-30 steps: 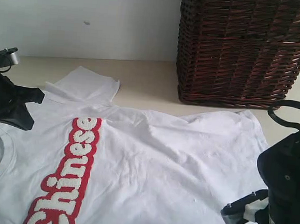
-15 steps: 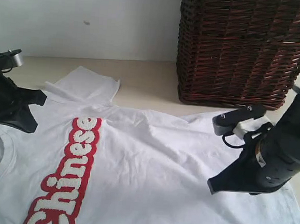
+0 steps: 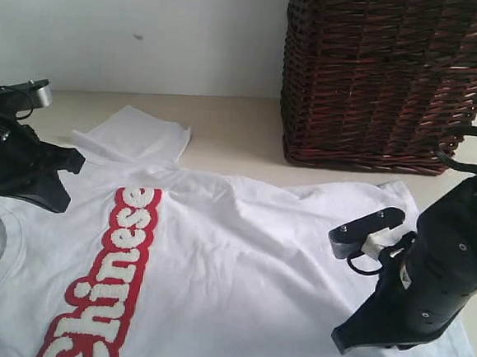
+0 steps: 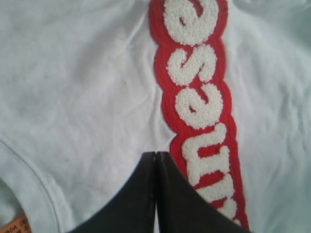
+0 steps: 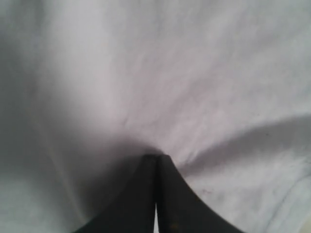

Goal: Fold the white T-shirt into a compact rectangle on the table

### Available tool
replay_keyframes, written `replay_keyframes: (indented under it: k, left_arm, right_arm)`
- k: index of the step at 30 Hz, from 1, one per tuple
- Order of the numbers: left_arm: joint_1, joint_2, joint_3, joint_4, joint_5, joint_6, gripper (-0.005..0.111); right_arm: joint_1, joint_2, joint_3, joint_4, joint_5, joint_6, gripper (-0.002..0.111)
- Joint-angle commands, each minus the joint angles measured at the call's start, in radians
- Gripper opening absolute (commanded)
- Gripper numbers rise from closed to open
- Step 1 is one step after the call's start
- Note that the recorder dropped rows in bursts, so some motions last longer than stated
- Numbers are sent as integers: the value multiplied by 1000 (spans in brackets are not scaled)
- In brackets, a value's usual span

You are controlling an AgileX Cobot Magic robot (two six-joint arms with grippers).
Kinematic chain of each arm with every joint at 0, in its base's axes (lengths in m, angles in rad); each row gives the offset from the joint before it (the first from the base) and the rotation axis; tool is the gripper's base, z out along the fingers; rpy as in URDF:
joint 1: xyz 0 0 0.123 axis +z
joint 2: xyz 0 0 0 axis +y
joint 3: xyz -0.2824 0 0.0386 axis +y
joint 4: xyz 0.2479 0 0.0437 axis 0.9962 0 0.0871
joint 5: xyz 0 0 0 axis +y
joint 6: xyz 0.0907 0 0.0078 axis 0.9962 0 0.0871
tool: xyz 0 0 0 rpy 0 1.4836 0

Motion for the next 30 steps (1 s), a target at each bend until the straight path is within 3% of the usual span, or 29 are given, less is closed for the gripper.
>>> replay_keyframes:
  k: [1,6,11,18,23,25,30]
  left_arm:
    - [1,-1,-6,22,-4,-4,0]
    - [1,-1,-6,39,5,-19,0]
    - [1,-1,-6,37,-7,-19,0]
    - [1,-1,-11,37,-73,-19,0]
    - [1,11,-47,17,-136,-21,0]
    - [1,42,-88,20,-102,-19,0]
    - [1,152,-220,44,-50,-19,0]
  right_arm:
    - [1,14,51,62,47,5,0]
    - [-4,-8,26,-304,101,367,0]
    - [-6,-6,19,-493,201,592,0]
    - [-6,-32,-51,-521,104,593,0]
    - [-22,-14,-127,-711,13,747,0]
    - [-65,17,-178,-677,-19,732,0]
    - [-200,104,-325,-456,-97,471,0]
